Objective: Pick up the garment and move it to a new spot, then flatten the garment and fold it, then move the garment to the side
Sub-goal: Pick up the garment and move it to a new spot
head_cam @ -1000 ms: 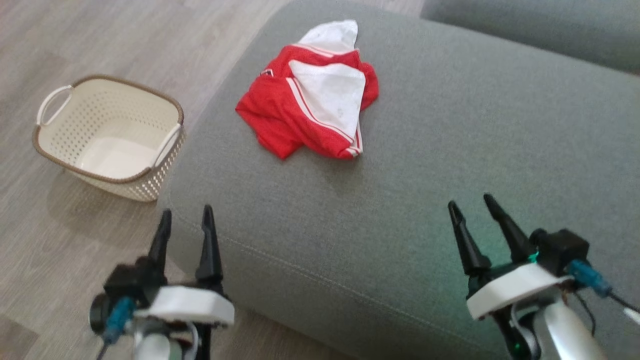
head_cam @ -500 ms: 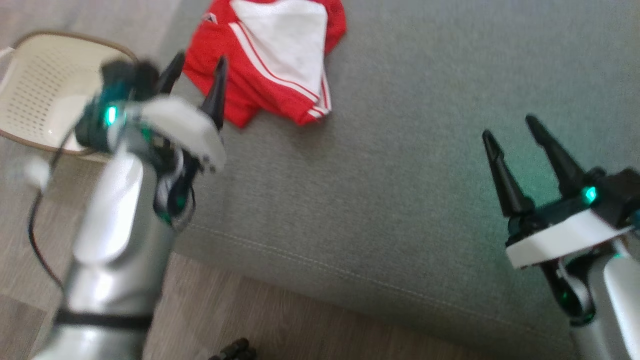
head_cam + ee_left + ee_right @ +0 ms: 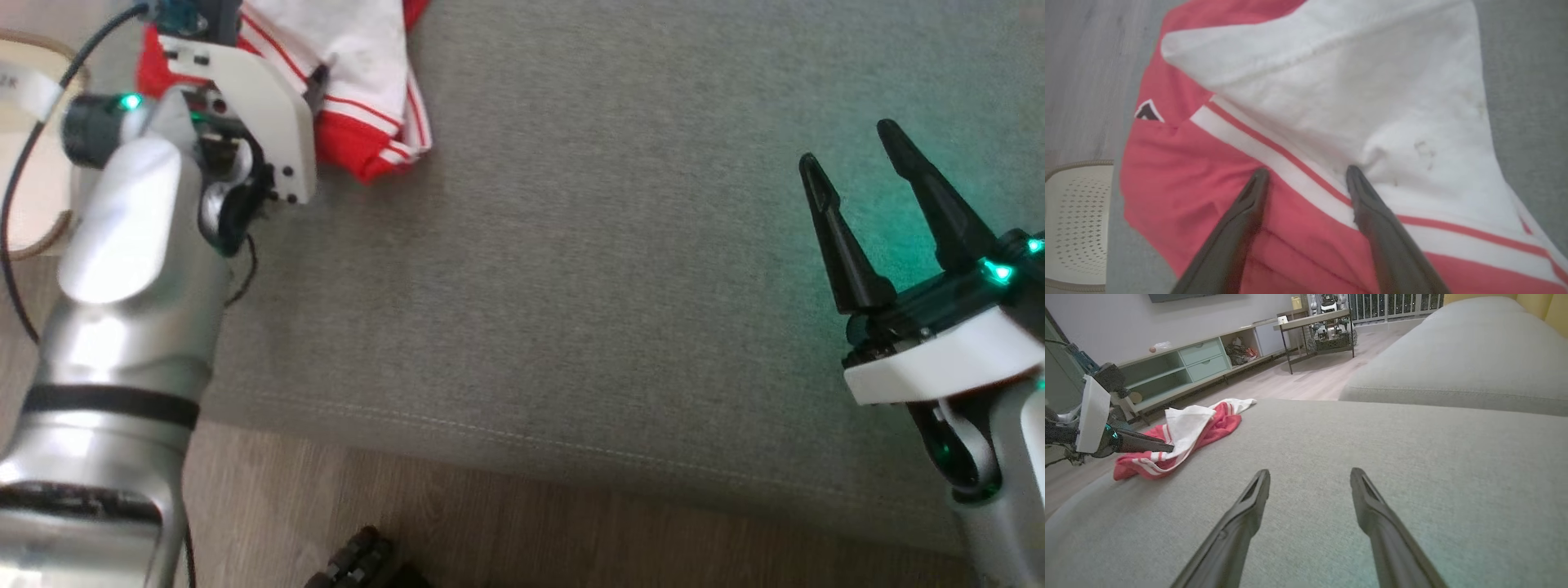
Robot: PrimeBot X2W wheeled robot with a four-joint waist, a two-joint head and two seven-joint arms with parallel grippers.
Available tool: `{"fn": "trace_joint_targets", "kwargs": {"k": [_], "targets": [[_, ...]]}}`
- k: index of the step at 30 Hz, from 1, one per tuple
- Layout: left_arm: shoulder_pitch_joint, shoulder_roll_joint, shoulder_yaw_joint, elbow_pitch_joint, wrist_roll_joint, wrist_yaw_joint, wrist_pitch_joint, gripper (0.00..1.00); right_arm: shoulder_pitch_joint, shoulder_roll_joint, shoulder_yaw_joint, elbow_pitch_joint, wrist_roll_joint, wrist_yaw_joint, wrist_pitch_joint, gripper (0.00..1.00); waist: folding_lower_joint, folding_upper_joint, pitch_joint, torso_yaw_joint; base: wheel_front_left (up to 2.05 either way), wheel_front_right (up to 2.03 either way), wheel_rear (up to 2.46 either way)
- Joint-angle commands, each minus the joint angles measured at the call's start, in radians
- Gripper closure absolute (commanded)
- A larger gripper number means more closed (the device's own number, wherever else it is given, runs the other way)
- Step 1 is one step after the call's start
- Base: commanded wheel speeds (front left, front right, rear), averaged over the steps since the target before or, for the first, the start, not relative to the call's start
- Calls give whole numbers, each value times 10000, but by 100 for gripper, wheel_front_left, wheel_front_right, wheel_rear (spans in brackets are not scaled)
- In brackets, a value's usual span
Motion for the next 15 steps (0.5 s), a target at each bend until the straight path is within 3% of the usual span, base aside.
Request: {"fn": "trace_joint_targets", "kwargs": {"k": [1, 6, 7, 10, 15], "targets": [[-545, 614, 140, -20, 220, -64, -6, 0, -144, -112, 234, -286, 51, -2, -126, 0, -2, 0, 260, -256, 0, 0, 0], [-1051, 409, 33, 1135, 129, -98, 5, 0, -174, -173, 340, -41, 99, -2, -329, 0, -2, 0, 333, -444, 0, 0, 0], [-1091, 302, 128, 1364, -63, -116, 183, 100, -199, -182, 342, -7, 106, -2, -350, 0, -2, 0, 319, -474, 0, 0, 0], [-1166, 183, 121, 1786, -415, -256, 574, 100, -319, -181, 370, 93, 122, -2, -424, 0, -2, 0, 232, -566, 0, 0, 0], [-1219, 251, 112, 2014, -609, -325, -92, 100, -320, -33, 450, 364, 109, -2, -562, 0, -2, 0, -262, -576, 0, 0, 0]]}}
